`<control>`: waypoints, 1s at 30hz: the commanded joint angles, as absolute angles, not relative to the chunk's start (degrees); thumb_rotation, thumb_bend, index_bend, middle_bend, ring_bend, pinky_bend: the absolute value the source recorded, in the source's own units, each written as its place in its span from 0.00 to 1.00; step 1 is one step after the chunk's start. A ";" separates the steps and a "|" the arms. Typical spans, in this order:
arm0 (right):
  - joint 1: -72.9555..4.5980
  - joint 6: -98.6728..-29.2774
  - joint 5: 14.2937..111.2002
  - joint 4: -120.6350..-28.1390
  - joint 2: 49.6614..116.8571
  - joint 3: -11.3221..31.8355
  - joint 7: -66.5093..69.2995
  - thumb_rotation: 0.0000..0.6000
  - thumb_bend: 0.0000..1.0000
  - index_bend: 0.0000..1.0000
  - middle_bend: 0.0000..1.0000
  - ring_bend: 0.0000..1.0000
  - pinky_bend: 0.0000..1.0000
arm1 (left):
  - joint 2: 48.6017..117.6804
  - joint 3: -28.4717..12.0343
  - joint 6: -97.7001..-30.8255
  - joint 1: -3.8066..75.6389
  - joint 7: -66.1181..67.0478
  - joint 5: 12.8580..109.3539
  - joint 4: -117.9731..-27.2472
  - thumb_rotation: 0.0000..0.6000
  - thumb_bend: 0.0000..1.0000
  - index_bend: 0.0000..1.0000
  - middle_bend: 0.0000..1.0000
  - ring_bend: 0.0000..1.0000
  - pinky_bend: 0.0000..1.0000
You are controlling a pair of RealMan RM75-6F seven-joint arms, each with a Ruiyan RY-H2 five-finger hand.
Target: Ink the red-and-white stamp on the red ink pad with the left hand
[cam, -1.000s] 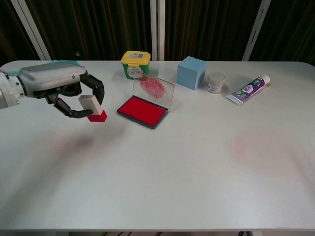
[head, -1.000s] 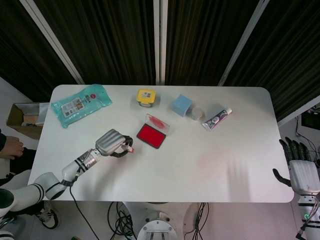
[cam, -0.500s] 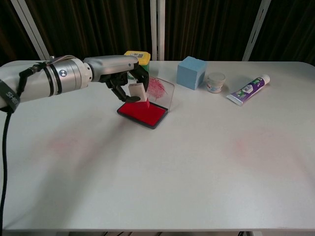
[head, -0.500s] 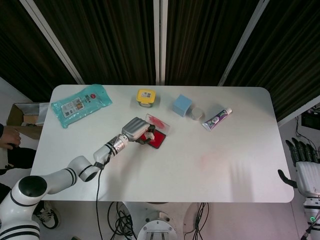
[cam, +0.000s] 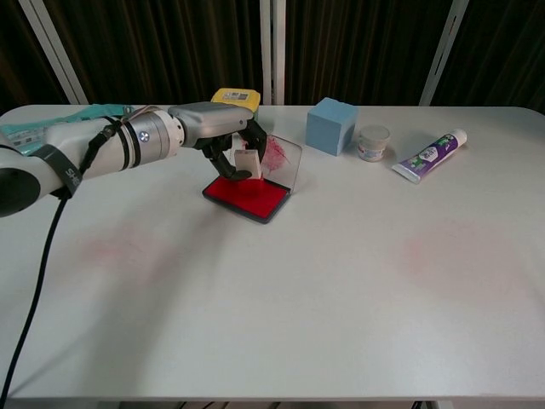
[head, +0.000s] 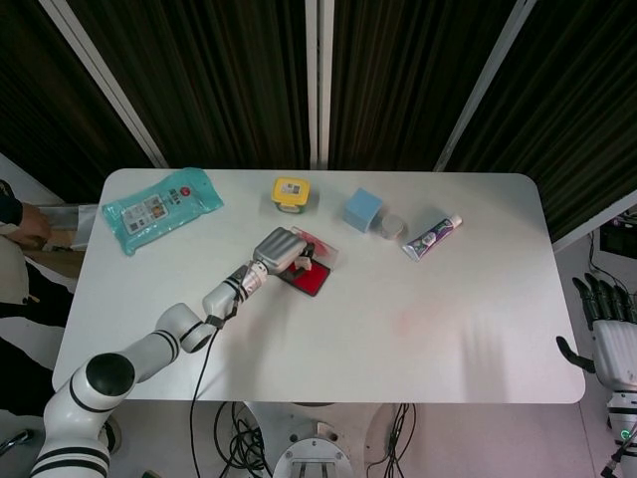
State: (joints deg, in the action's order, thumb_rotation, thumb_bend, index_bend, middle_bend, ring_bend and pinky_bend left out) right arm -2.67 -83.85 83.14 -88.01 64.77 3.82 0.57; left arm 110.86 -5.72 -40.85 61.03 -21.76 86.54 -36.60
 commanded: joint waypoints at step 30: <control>-2.67 -83.11 82.70 -87.54 65.10 3.65 0.50 1.00 0.18 0.00 0.00 0.00 0.00 | 116.60 -2.46 -44.08 61.02 -26.67 88.61 -27.48 1.00 0.44 0.59 0.60 1.00 1.00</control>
State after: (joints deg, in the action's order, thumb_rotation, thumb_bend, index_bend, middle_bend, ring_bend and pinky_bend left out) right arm -2.68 -83.11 82.69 -87.54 65.11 3.66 0.50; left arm 116.74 -2.37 -43.92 60.94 -26.63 88.60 -27.33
